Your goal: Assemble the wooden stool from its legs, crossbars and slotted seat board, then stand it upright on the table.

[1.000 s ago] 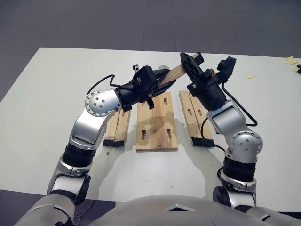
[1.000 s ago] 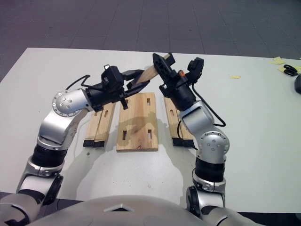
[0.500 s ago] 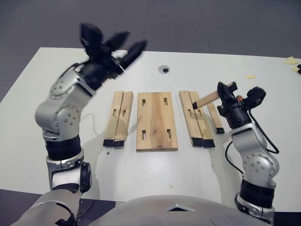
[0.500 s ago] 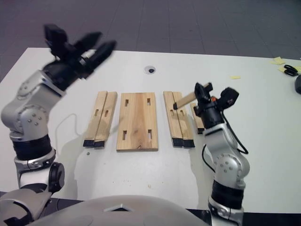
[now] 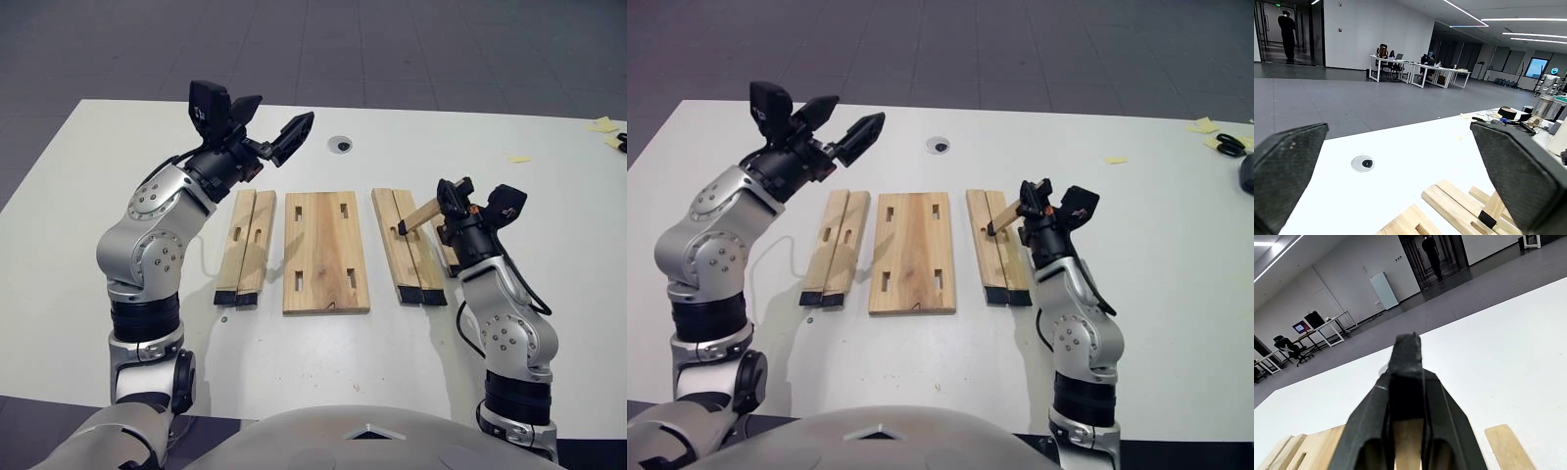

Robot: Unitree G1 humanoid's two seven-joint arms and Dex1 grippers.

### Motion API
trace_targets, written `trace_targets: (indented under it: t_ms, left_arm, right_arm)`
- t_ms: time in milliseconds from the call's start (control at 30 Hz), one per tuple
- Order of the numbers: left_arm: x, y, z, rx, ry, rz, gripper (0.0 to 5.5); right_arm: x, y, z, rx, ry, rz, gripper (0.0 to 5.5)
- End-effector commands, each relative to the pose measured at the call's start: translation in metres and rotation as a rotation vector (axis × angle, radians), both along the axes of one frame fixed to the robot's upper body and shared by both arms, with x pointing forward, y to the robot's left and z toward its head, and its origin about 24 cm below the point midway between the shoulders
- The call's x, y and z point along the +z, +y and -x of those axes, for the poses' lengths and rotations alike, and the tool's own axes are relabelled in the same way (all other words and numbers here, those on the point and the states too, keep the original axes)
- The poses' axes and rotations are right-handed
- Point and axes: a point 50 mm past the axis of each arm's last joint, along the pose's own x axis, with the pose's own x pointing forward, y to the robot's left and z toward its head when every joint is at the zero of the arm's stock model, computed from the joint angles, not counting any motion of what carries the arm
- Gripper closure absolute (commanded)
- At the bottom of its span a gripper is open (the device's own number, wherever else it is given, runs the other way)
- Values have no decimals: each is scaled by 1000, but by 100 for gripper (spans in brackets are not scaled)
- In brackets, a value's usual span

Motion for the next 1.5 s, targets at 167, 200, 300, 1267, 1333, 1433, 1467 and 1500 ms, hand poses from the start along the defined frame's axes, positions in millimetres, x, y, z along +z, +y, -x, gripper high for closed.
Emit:
trace_targets:
  t_ms: [167, 200, 300, 1267, 1333, 1433, 1467, 1500]
  left_arm:
    - [-6, -2, 0, 4, 3, -33, 10]
    - [-7, -3, 0, 1, 3, -36, 10]
    - [-9, -4, 1, -3, 5, -43, 10]
    - [-7, -1, 1, 25, -35, -97, 10]
    - [-6, -2, 1, 21, -38, -101, 10]
    - [-7, -3, 0, 19, -39, -108, 10]
    - [-8, -3, 0, 20, -38, -109, 10]
    - [-8, -3, 0, 21, -37, -110, 10]
  right_arm:
    - [-2, 6, -4, 32, 1, 5, 507]
    - [-1, 7, -4, 38, -6, 0, 507]
    - [-1, 10, -6, 57, -8, 21, 507]
    - [-63, 18, 16, 177, 216, 344, 507]
    - [-64, 18, 14, 184, 225, 355, 507]
    - [-62, 17, 12, 174, 211, 360, 507]
    - [-61, 18, 12, 171, 208, 356, 507]
    - [-60, 18, 11, 169, 200, 356, 507]
